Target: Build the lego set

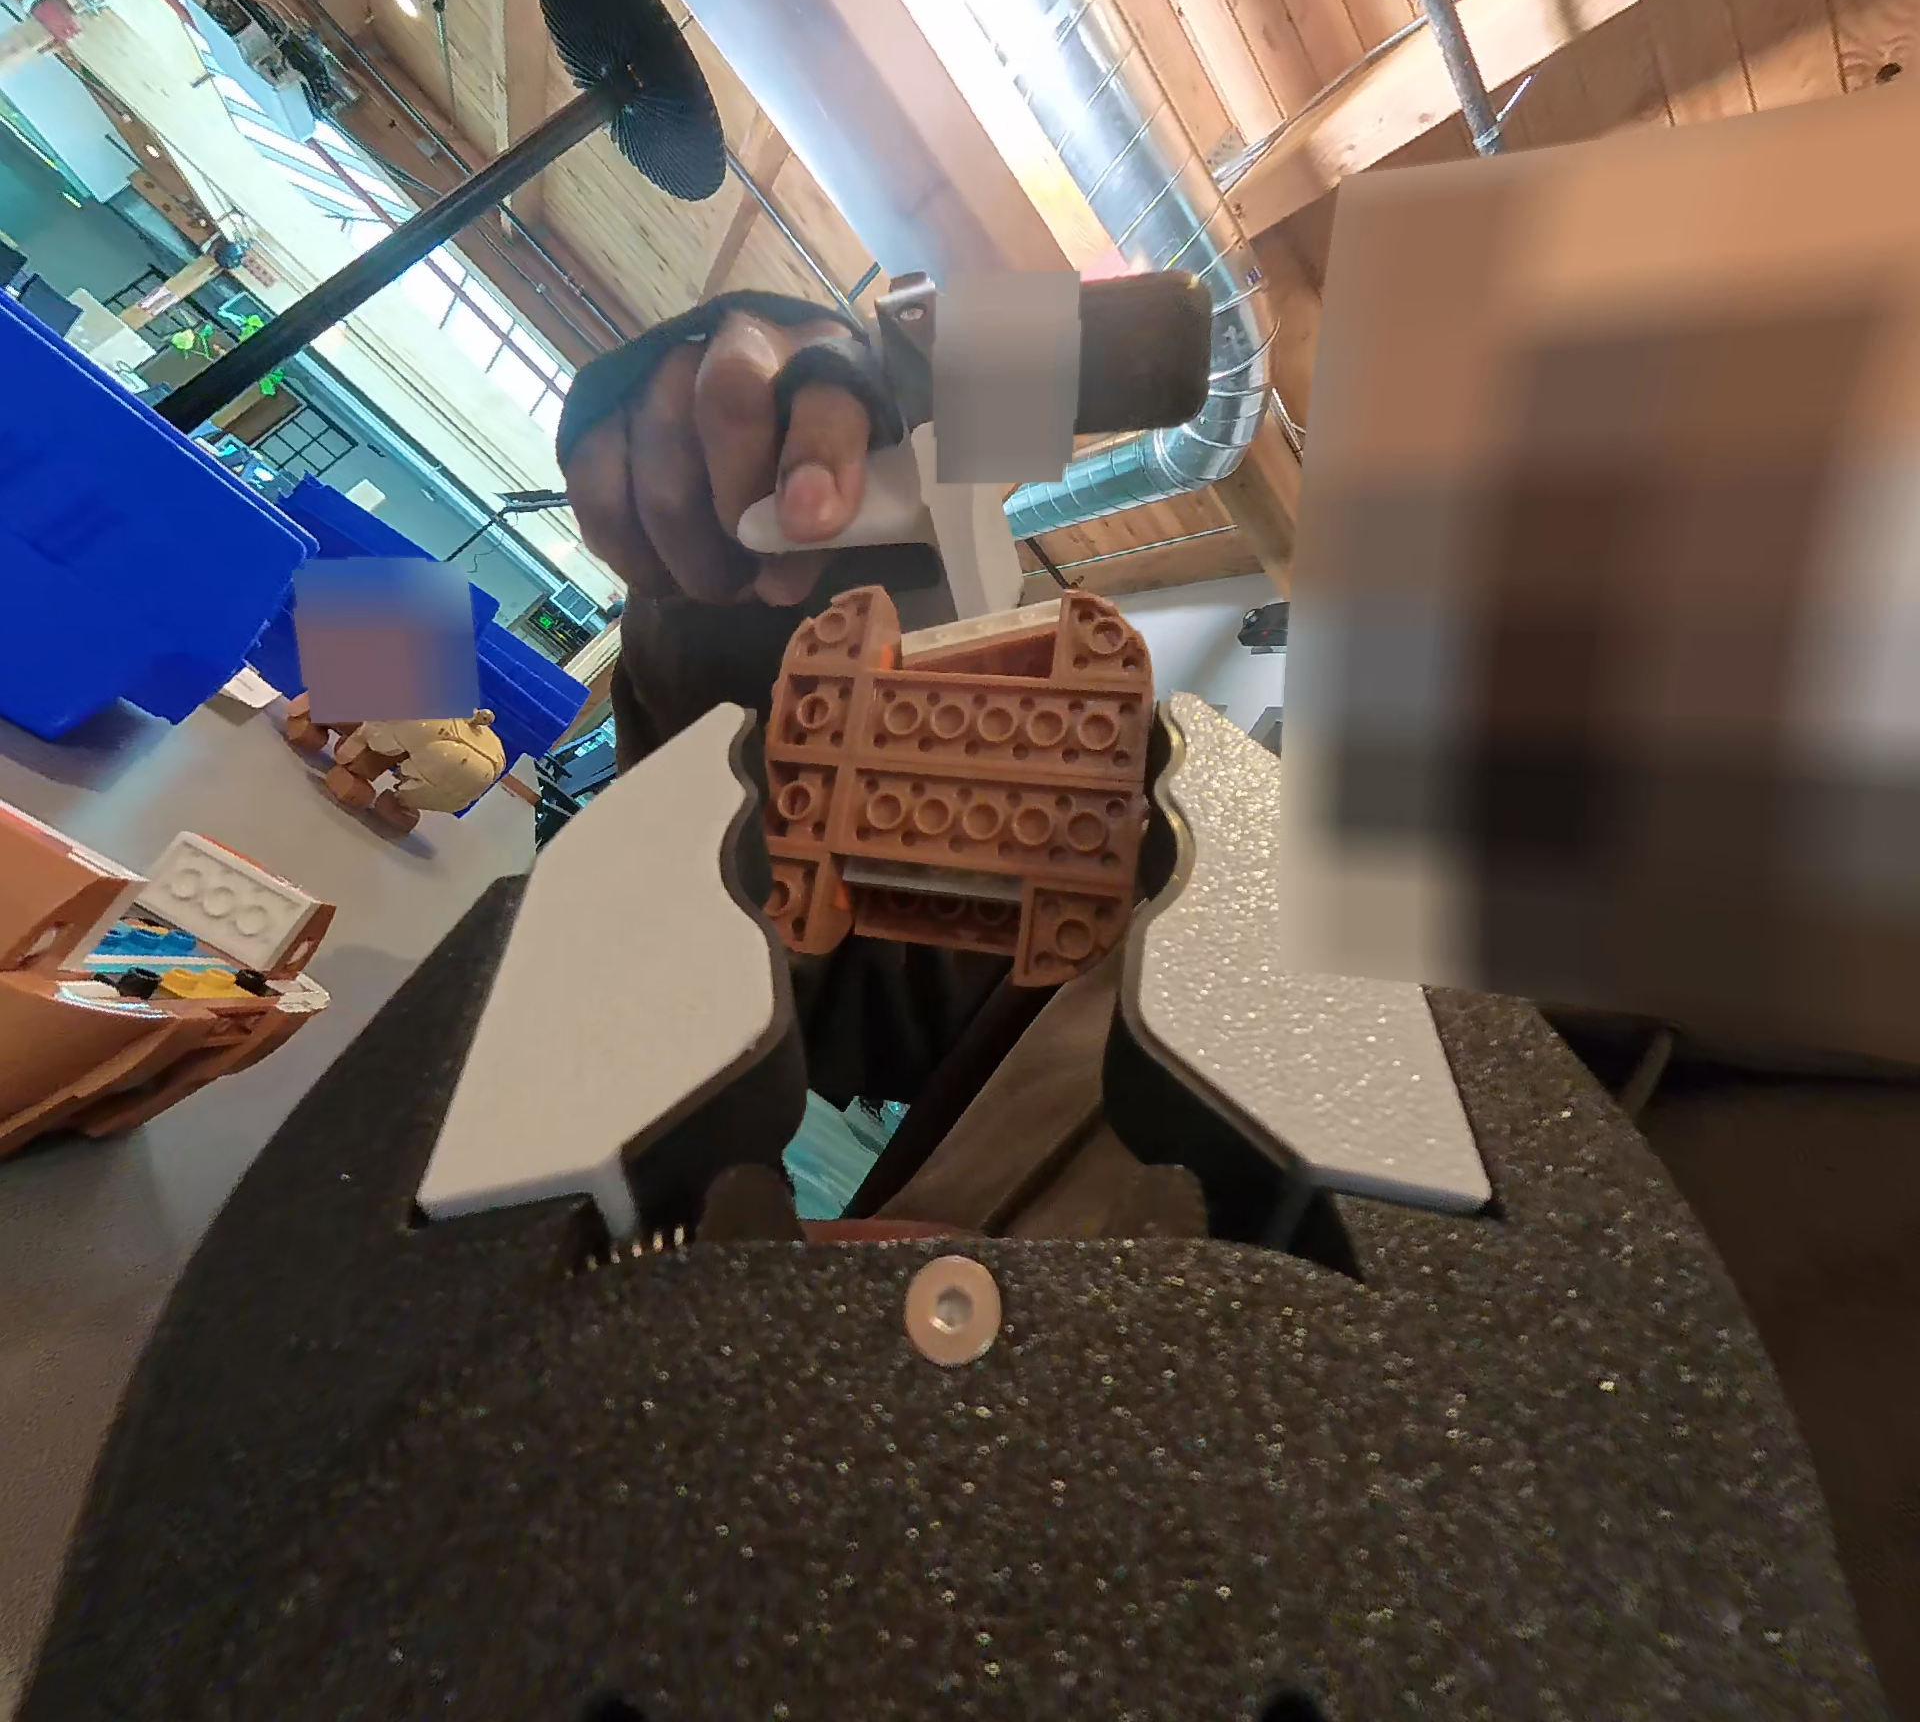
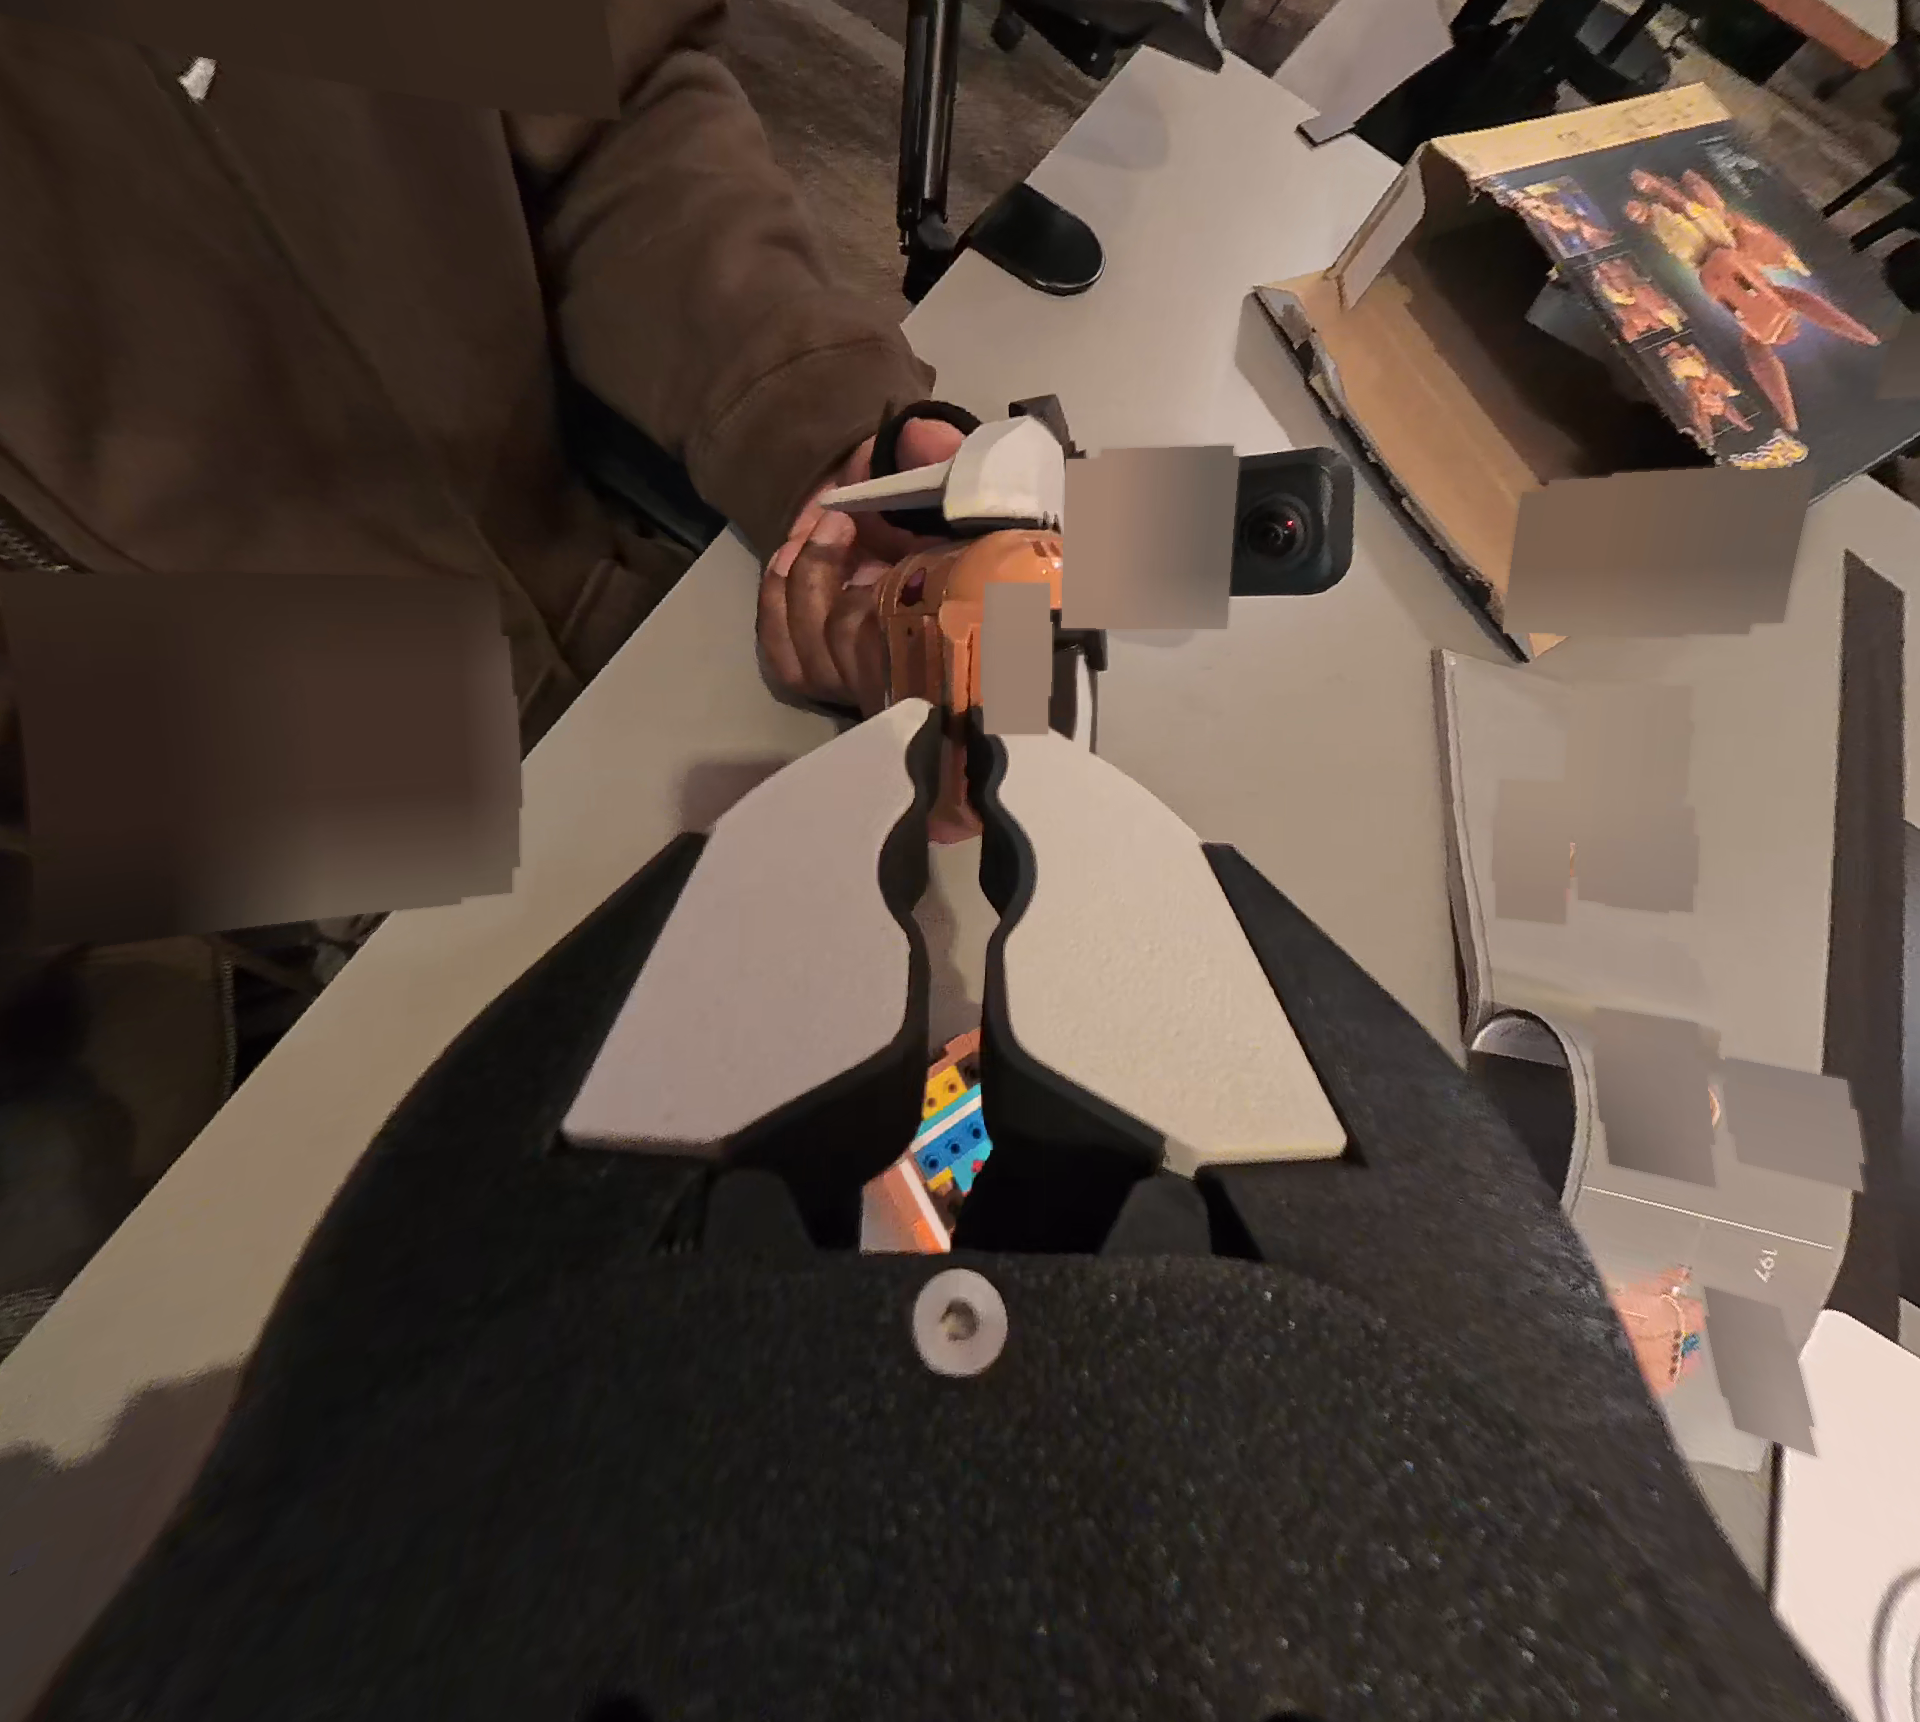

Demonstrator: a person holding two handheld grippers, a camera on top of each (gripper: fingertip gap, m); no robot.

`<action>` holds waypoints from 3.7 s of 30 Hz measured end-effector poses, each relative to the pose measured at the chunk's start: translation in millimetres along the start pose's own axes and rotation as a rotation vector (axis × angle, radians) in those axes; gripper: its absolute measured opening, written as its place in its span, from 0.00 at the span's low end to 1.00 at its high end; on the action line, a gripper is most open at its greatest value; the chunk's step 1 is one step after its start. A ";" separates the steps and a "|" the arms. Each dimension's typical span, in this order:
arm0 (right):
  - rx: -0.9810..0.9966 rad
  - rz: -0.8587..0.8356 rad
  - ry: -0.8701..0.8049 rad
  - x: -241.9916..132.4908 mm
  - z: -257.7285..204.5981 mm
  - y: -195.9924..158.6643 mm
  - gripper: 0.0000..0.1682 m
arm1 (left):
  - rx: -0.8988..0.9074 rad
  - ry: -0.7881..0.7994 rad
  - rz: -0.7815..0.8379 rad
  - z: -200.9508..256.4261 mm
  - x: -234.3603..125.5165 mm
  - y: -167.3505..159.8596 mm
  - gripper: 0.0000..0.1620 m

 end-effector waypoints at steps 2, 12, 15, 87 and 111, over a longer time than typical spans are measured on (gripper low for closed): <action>0.012 -0.034 0.023 -0.7 2.0 1.2 0.02 | 0.004 0.009 -0.010 -0.5 0.5 -1.0 0.43; 0.028 -0.253 0.151 -0.6 6.7 12.1 0.02 | 0.025 0.034 -0.051 -1.6 2.6 -3.9 0.43; 0.033 -0.317 0.184 0.5 6.9 13.8 0.02 | 0.031 0.048 -0.063 -2.5 2.8 -4.8 0.43; -0.002 -0.206 0.004 -1.5 11.6 -11.6 0.09 | -0.004 0.143 -0.041 -14.2 -3.0 -0.9 0.43; 0.114 -0.164 0.035 20.2 15.1 -32.3 0.14 | -0.029 0.160 -0.003 -16.6 -6.3 1.9 0.43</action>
Point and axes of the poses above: each gripper's, where its closed fingertips meet, x out along the fingers, y out of its top, z = x × y across the jaws, the point moved 8 cm from there along -x, back along the fingers, and after that the axes turned 5 degrees about z, right-handed, at the moved point
